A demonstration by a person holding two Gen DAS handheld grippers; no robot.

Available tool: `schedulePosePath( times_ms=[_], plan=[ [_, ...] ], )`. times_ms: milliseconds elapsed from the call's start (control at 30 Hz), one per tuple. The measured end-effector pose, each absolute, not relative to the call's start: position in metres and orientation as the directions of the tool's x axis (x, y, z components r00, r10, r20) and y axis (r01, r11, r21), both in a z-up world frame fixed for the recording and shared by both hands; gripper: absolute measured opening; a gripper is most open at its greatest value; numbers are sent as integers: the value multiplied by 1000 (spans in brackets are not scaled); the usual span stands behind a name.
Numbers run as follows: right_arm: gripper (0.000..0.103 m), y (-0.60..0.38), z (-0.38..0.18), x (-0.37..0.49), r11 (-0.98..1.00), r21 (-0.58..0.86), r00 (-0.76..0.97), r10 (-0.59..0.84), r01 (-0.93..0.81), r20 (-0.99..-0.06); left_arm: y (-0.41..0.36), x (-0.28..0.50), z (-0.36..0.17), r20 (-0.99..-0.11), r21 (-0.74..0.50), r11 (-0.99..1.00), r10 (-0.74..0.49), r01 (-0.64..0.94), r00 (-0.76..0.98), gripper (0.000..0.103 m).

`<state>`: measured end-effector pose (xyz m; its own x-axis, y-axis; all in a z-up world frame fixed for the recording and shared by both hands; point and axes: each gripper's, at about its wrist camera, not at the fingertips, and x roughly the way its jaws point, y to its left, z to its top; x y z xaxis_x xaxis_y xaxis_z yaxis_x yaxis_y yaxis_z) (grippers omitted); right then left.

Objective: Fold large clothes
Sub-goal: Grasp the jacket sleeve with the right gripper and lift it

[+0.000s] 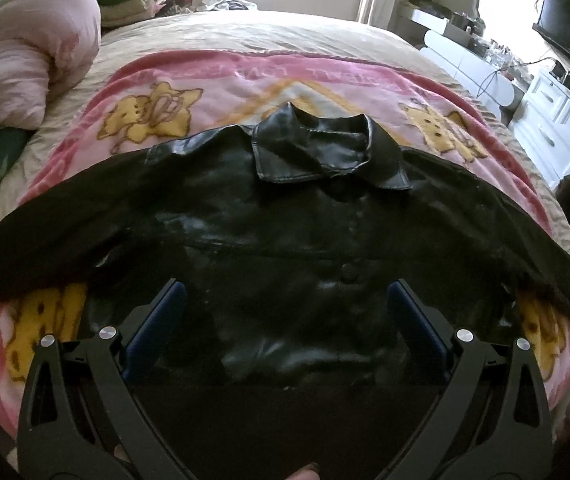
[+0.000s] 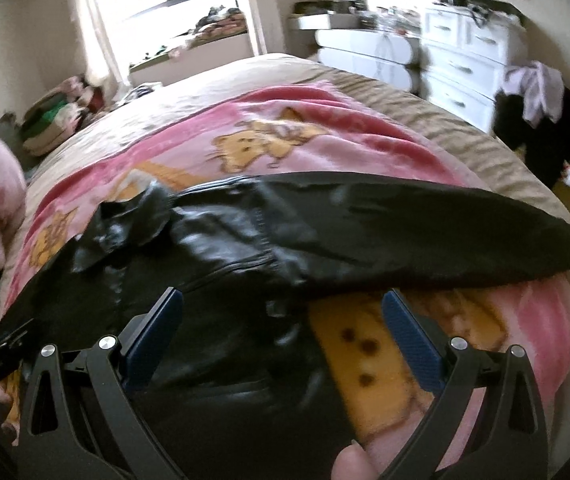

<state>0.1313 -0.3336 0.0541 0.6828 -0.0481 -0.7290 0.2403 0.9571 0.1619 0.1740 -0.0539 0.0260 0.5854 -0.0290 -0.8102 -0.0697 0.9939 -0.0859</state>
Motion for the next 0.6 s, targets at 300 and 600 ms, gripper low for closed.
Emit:
schedulePosePath(
  times_ms=[300,600],
  plan=[
    [99,-402,37,131,884,211,652,-130,418,-747,-75,194,16,-823,-89,996,-58,-26,565,95],
    [99,-468,20,118,785,248,611,-200,567,-766,-105,213,1,-845,-91,996,-88,20,527,95]
  ],
)
